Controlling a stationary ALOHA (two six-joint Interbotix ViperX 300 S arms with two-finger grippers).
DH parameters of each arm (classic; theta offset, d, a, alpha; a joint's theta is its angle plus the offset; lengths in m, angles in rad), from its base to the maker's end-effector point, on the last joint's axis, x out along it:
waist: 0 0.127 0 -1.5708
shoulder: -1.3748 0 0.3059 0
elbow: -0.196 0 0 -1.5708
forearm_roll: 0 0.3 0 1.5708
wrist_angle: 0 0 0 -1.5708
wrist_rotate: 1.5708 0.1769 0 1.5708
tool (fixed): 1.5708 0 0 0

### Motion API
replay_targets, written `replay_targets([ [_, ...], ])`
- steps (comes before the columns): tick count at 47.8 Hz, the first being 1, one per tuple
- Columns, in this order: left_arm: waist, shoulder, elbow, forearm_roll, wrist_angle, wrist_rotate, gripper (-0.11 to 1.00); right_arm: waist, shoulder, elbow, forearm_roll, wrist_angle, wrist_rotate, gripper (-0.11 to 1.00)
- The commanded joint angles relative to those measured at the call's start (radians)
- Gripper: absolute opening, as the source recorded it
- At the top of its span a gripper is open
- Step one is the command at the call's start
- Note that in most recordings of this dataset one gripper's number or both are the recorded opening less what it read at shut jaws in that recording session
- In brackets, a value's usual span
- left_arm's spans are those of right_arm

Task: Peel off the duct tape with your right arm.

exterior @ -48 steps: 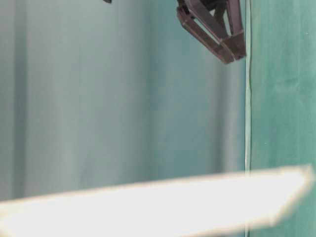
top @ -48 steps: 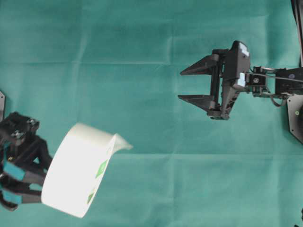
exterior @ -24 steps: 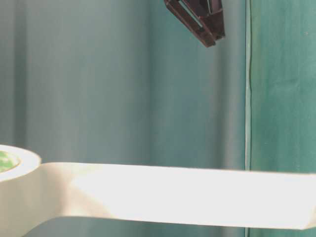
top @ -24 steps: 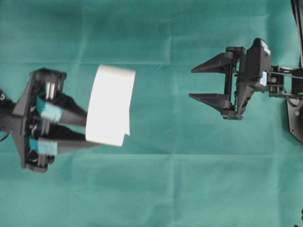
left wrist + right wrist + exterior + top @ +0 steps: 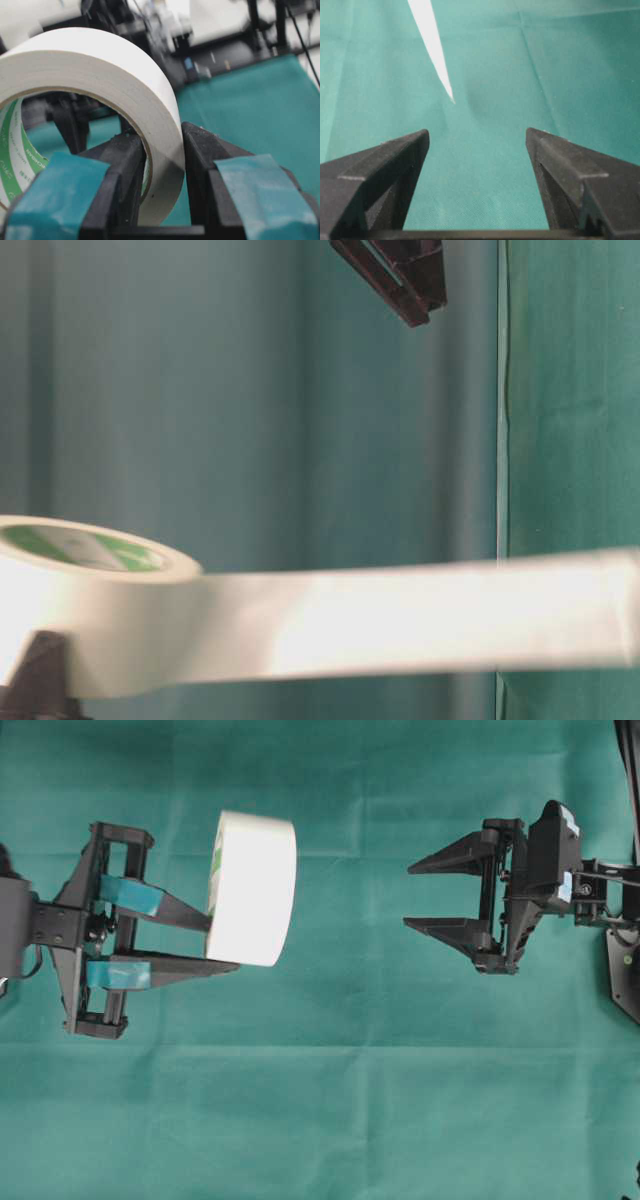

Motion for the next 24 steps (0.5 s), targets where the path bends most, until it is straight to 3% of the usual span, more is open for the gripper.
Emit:
replay_targets([
  [1,0.014,-0.008,-0.052,0.002,0.075,-0.005,0.2,0.002,-0.012,-0.008,0.002,-0.005,0.002,0.43],
  [24,0.094,0.078,-0.175,0.005,0.474,-0.029,0.2,0.002,-0.012,-0.008,0.002,-0.005,0.002,0.43],
])
